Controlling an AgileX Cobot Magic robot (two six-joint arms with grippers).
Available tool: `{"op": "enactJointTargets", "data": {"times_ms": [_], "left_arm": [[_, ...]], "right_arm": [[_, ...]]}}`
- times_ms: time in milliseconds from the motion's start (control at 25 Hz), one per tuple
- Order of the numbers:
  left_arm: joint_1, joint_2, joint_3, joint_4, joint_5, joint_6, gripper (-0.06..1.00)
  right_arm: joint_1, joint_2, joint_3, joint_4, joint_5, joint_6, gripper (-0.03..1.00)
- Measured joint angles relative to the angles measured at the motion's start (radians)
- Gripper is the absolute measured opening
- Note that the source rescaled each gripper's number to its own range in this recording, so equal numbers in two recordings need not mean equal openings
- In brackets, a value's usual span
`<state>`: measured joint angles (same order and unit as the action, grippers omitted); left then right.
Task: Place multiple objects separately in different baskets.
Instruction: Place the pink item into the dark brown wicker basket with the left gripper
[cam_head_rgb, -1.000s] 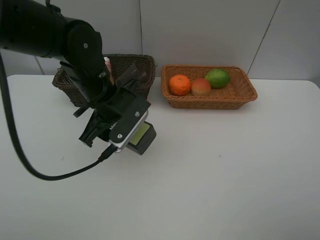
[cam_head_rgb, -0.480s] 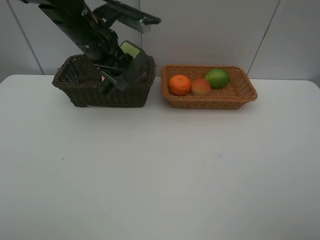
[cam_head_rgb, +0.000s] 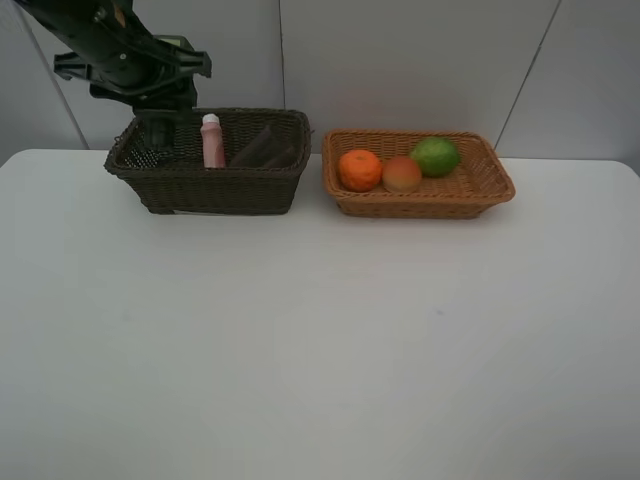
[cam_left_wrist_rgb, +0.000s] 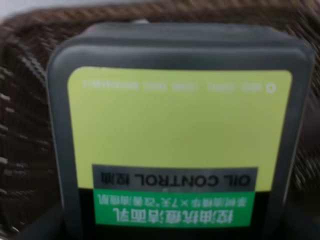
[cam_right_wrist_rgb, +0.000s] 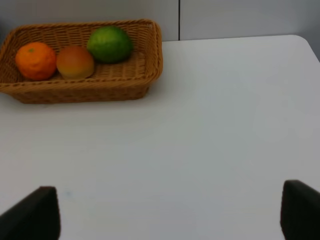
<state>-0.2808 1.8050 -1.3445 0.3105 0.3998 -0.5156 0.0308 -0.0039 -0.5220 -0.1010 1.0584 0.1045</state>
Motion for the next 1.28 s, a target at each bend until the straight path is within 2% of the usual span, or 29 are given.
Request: {"op": "enactJointTargets", "data": {"times_ms": [360,680,1280], "left_arm": [[0.090,0.122,0.000,0.057,-0.176,-0.016,0.83],[0.104,0.193,0.000,0.071,-0.372,-0.017,0.83],[0.104,0.275,-0.001,0.076,-0.409,-0.017,0.83]], "right_arm": [[0.000,0.000,0.000,0.000,0.000,0.000,0.86],[0.000,0.000,0.000,0.000,0.000,0.000,0.86],[0.000,0.000,0.000,0.000,0.000,0.000,0.86]]}}
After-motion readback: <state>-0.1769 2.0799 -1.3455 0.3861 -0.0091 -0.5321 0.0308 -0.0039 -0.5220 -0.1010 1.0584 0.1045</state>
